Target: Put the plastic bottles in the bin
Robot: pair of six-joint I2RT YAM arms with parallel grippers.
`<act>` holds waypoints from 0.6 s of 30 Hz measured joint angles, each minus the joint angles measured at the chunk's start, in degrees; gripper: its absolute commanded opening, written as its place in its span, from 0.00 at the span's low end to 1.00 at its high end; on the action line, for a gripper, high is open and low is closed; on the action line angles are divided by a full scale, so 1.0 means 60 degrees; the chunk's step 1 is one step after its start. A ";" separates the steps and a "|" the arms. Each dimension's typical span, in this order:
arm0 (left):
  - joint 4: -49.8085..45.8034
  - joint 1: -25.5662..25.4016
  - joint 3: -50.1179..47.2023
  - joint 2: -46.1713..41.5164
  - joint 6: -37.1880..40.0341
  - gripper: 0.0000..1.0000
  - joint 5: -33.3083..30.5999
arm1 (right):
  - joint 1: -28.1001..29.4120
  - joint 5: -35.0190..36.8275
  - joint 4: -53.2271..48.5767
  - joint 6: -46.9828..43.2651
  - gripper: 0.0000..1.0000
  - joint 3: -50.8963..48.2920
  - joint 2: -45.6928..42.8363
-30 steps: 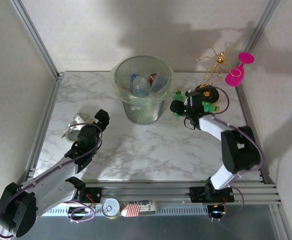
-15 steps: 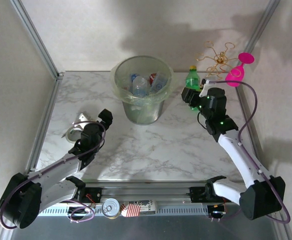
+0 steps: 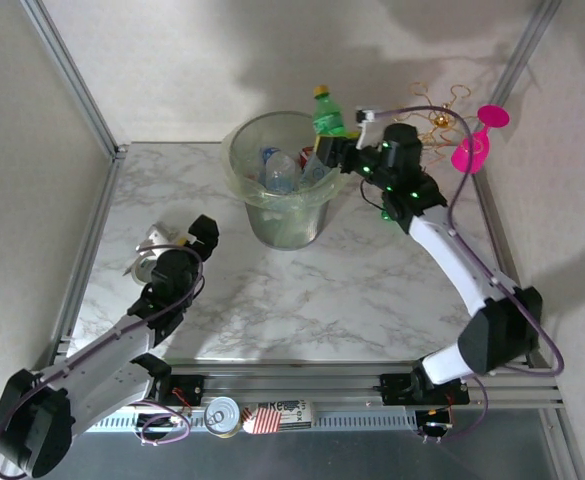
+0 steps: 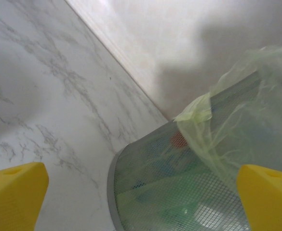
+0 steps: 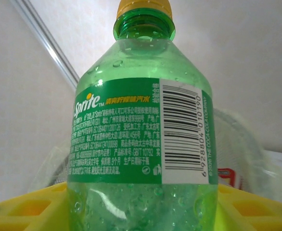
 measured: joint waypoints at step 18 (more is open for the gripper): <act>-0.1009 0.0098 -0.0535 -0.1665 0.0087 1.00 -0.0652 | 0.1020 0.1730 -0.2379 -0.0860 0.85 0.2983 0.2583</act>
